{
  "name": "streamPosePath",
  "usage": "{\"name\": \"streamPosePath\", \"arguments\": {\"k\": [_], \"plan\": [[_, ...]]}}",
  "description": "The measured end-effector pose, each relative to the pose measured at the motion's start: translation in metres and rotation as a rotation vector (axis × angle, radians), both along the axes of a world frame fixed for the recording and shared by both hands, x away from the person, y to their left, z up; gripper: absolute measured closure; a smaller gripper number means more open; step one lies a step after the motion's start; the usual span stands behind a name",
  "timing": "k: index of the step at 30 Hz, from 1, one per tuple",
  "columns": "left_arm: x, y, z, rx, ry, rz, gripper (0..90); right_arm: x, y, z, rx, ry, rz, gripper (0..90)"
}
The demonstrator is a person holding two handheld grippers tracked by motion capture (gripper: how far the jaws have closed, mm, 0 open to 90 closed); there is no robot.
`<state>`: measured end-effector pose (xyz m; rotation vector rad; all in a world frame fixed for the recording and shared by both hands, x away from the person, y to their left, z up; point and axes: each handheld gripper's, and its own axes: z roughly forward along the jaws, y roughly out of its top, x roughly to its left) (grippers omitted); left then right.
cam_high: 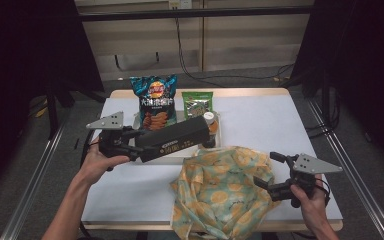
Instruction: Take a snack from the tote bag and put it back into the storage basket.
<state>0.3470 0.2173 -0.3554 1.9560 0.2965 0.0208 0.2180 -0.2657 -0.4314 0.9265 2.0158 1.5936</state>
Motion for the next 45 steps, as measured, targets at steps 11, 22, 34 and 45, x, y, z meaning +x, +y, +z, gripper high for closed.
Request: {"name": "streamPosePath", "arguments": {"k": [11, 22, 34, 45], "plan": [[0.009, 0.028, -0.013, 0.034, 0.021, 0.033, 43.2, 0.001, -0.004, 0.001, 0.019, -0.004, -0.015, 0.0], [0.022, 0.045, -0.026, 0.088, 0.023, 0.072, 43.2, 0.000, -0.002, 0.001, 0.009, -0.002, -0.006, 0.0], [0.037, 0.051, -0.042, 0.124, 0.044, 0.071, 43.2, 0.002, -0.002, -0.001, 0.008, 0.004, -0.004, 0.0], [0.060, 0.042, -0.054, 0.153, 0.059, 0.080, 43.1, 0.003, -0.001, -0.002, 0.008, 0.006, -0.003, 0.0]]}}
